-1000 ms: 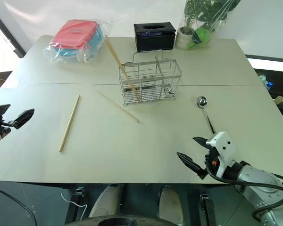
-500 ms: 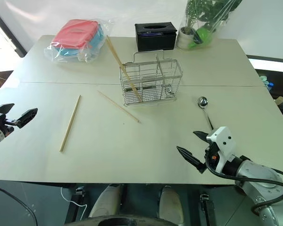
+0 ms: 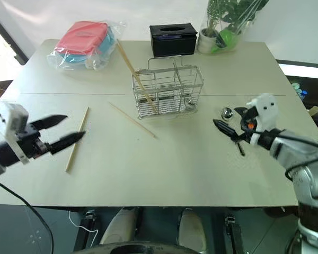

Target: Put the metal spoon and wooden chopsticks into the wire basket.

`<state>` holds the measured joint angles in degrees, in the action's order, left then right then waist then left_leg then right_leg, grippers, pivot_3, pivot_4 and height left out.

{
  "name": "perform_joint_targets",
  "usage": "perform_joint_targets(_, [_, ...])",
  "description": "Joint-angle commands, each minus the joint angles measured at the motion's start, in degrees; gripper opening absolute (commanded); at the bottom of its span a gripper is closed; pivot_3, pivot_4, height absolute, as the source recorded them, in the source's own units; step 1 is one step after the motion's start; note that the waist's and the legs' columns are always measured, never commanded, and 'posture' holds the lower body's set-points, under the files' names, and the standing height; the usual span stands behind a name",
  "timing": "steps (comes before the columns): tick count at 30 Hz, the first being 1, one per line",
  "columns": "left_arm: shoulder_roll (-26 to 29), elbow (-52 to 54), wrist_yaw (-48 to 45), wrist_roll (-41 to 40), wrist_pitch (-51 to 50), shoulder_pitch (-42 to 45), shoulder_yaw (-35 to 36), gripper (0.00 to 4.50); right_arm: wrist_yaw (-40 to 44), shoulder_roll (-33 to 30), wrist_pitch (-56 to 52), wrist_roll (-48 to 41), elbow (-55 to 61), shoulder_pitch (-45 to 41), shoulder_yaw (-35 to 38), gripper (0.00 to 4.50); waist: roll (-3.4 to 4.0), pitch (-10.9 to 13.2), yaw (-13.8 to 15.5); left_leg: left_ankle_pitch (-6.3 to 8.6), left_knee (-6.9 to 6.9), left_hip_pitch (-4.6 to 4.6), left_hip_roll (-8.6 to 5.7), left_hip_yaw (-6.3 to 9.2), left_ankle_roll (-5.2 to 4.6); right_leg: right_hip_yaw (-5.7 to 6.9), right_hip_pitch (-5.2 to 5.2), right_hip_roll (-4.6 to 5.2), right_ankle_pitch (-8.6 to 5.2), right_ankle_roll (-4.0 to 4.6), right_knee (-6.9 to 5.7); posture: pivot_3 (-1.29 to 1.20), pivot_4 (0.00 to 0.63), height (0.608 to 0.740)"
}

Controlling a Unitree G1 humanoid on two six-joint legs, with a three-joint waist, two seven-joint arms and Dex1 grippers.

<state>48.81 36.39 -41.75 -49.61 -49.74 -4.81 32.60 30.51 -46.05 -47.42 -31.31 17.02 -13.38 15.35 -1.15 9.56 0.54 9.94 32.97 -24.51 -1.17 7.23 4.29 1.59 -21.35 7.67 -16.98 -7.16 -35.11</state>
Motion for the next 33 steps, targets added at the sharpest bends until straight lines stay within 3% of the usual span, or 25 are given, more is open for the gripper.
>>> perform_joint_targets(1, [2.3, 3.9, -1.4, -5.2, -1.2, -0.1, 2.4, 4.50, -1.3, -0.5, -0.2, 4.8, -6.8, -5.3, -4.4, 4.48, 0.04, 0.0, 0.0, 0.00, 0.00, 0.00, 0.01, 0.00, 0.00, 0.01, 0.00, -0.02, 0.00, 0.00, -0.02, 0.00, 0.150, 0.710])
perform_joint_targets(7, [4.5, 3.8, 1.2, -10.2, -2.6, 2.1, 3.9, 4.50, -1.4, 0.6, 0.2, 10.5, -18.1, -11.9, -10.5, 4.48, 0.10, 0.0, 0.0, -0.01, 0.14, 0.03, -0.02, -0.05, -0.01, -0.01, 0.00, 0.01, 0.00, 0.01, 0.00, 0.00, 0.150, 0.710])
perform_joint_targets(12, [5.5, 5.1, 2.9, -12.1, -2.3, 1.8, 4.7, 4.50, -4.0, 2.8, -3.9, 12.6, -27.1, -18.3, -10.5, 4.48, 0.11, 0.1, -0.2, -0.01, 0.12, 0.03, -0.02, -0.14, -0.01, -0.09, 0.06, 0.00, 0.02, 0.01, -0.04, 0.00, 0.150, 0.710])
perform_joint_targets(22, [5.9, 6.8, 6.0, -14.9, -2.0, 0.5, 5.9, 4.50, -3.6, 4.0, -12.8, 12.9, -31.2, -22.0, -11.0, 4.48, 0.11, 0.1, -0.3, -0.02, 0.06, 0.03, 0.00, -0.16, -0.02, -0.10, 0.07, -0.03, 0.02, -0.01, -0.11, 0.00, 0.150, 0.710])
perform_joint_targets(25, [6.1, 6.9, 6.7, -15.6, -1.9, 0.5, 6.1, 4.50, -3.0, 4.0, -14.3, 12.6, -30.0, -21.2, -11.0, 3.60, 0.09, 0.0, -0.3, -0.02, 0.07, 0.06, 0.00, -0.16, -0.02, -0.10, 0.10, -0.04, 0.02, -0.01, -0.12, 0.00, 0.150, 0.710])
perform_joint_targets(31, [7.0, 6.3, 7.6, -17.0, -1.7, 1.0, 6.1, 4.50, -2.8, 4.6, -15.2, 12.5, -27.4, -19.1, -10.7, 0.38, 0.07, 0.0, -0.4, -0.02, 0.07, 0.08, 0.00, -0.16, -0.02, -0.10, 0.12, -0.04, 0.02, -0.01, -0.12, 0.00, 0.150, 0.710])
perform_joint_targets(32, [7.2, 6.1, 7.7, -17.2, -1.7, 1.3, 5.9, 4.50, -3.0, 4.8, -15.3, 12.5, -27.3, -19.1, -10.3, 0.06, 0.07, 0.0, -0.4, -0.02, 0.07, 0.08, 0.00, -0.16, -0.02, -0.10, 0.12, -0.04, 0.02, -0.01, -0.12, 0.00, 0.150, 0.710])
perform_joint_targets(33, [7.3, 5.9, 7.8, -17.4, -1.6, 1.6, 5.8, 4.50, -3.1, 5.1, -15.5, 12.3, -27.2, -19.2, -9.9, 0.06, 0.07, 0.0, -0.5, -0.02, 0.07, 0.09, 0.00, -0.16, -0.02, -0.10, 0.12, -0.04, 0.02, -0.01, -0.13, 0.00, 0.150, 0.710])
